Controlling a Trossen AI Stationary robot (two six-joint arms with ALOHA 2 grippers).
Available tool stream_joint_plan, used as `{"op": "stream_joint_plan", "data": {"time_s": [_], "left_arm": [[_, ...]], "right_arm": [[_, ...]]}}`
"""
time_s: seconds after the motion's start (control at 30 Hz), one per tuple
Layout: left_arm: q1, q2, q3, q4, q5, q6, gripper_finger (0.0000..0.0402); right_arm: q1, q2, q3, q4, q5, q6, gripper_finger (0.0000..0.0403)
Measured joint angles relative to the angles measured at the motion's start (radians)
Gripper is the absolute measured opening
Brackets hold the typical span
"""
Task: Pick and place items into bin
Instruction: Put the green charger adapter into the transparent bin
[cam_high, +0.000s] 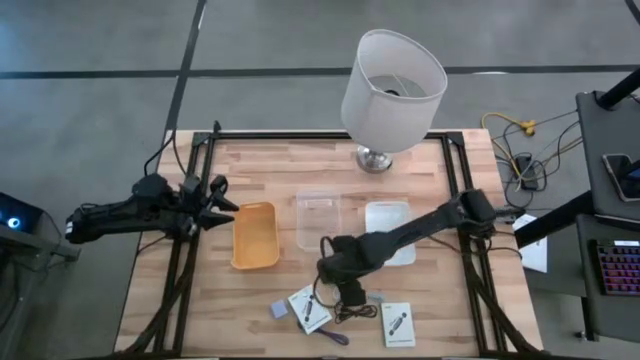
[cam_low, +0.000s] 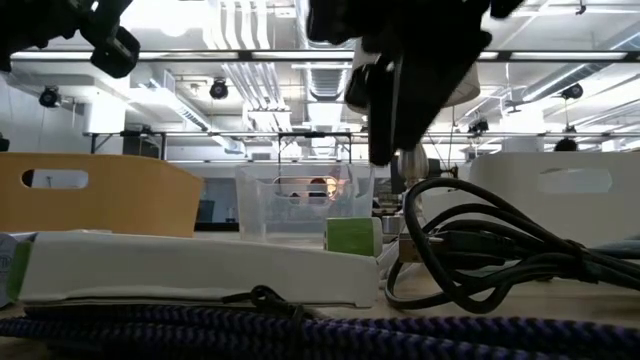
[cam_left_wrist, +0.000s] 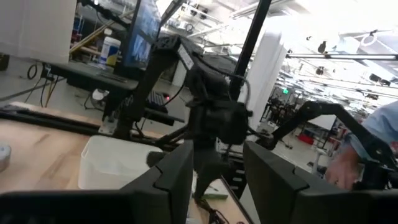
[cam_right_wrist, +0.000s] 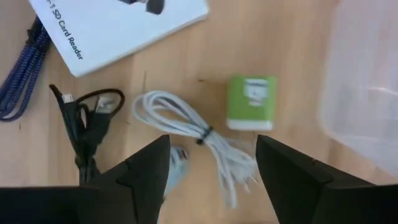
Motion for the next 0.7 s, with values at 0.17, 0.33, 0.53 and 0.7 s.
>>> {"op": "stream_joint_plan", "data": {"time_s": [0.17,0.33,0.53,0.7], "left_arm": [[0.001,0.001,-0.001,0.003,0.000,0.000,0.0125],[0.001,0.007,-0.006,0.003,-0.001,0.001,0.0125],[0.000,0.024,-0.011,0.003,-0.002,0.001,0.0125],[0.000,0.028,-0.011,0.002,-0.002,0.001,0.0125]], "right_arm": [[0.001,0.067,0.060,0.000,0.019,0.080,0.0246],[-0.001,0.087,0.095,0.015,0.112,0.079,0.0265],[-0.003,0.107,0.057,0.031,0.144,0.100,0.0282],[-0.016,0.110,0.048,0.040,0.179,0.137,0.0282]]}}
